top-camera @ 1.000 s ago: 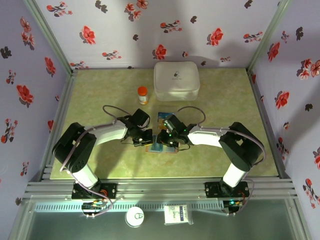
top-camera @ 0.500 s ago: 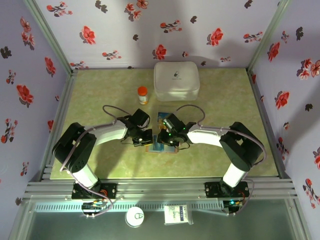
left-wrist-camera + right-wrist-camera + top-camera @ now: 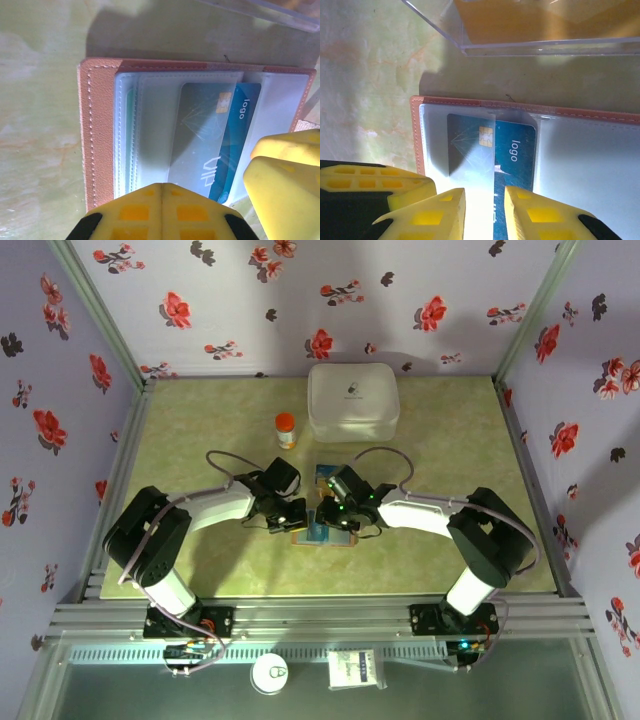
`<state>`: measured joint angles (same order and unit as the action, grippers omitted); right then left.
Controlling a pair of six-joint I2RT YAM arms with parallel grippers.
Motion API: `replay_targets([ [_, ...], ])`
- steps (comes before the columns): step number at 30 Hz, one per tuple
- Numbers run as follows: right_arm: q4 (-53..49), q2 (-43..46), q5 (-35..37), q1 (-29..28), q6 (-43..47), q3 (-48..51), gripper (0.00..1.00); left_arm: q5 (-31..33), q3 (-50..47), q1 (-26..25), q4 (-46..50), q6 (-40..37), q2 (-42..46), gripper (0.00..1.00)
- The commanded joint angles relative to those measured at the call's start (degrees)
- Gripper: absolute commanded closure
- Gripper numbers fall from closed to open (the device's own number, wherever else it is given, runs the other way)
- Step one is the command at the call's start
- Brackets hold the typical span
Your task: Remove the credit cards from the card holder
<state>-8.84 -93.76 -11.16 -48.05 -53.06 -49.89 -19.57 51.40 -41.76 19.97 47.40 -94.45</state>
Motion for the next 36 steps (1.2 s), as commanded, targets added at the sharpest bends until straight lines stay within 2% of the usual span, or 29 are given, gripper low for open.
replay_targets([
  [1, 0.05, 1.64, 1.92, -0.17, -0.2, 1.32, 0.73, -0.86, 0.98, -0.59, -0.38, -0.82, -0.76, 1.0],
  [24, 6.41, 0.17, -1.84, 0.94, -2.82, 4.78, 0.73, -0.46, 0.73, -0.61, 0.92, -0.38, -2.83, 1.0],
  [36, 7.93, 3.7, -1.58, 1.47, -2.5, 6.81, 0.73, -0.38, 1.09, -0.61, 1.58, -0.56, -2.99, 1.0],
])
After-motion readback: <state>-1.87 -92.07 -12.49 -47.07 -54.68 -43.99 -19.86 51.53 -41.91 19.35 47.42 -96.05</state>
